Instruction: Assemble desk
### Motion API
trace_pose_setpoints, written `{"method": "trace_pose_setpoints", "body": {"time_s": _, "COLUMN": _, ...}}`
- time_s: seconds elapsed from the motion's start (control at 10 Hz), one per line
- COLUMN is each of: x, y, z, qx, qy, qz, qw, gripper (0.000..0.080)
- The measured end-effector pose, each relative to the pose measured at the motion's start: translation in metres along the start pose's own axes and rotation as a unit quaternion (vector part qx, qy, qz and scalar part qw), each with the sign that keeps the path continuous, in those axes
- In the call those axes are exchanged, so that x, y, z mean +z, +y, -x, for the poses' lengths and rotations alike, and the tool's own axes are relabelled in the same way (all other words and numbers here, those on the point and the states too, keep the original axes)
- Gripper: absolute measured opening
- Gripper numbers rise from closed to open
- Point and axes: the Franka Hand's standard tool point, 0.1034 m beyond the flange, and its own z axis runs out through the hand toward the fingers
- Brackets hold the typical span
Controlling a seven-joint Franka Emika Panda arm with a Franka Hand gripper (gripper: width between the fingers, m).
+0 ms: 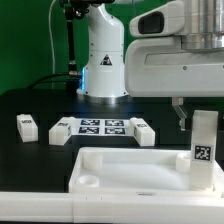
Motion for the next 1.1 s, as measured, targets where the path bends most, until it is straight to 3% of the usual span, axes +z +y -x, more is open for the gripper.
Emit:
{"method": "trace_pose_setpoints", "body": {"time_s": 0.3, "x": -0.0004, "y": 0.0032, "z": -0.0025, "qx": 0.173, "qy": 0.007, "qz": -0.007, "qw": 0.985, "gripper": 0.0291}}
{"method": "trace_pose_setpoints", "body": {"time_s": 0.9, "x": 0.0001, "y": 0.0008, "z": -0.0004, "qx": 0.245, "qy": 0.000, "qz": 0.001, "qw": 0.970, "gripper": 0.0291}}
{"method": "trace_pose_setpoints", "body": {"time_s": 1.0, "x": 0.0001, "y": 0.0006, "z": -0.0003, "qx": 0.226, "qy": -0.001, "qz": 0.001, "qw": 0.974, "gripper": 0.0473}}
{"method": "trace_pose_setpoints", "body": {"time_s": 1.1, "x": -0.0004, "y": 0.0002, "z": 0.0000, "qx": 0.216, "qy": -0.001, "qz": 0.001, "qw": 0.976, "gripper": 0.0588}}
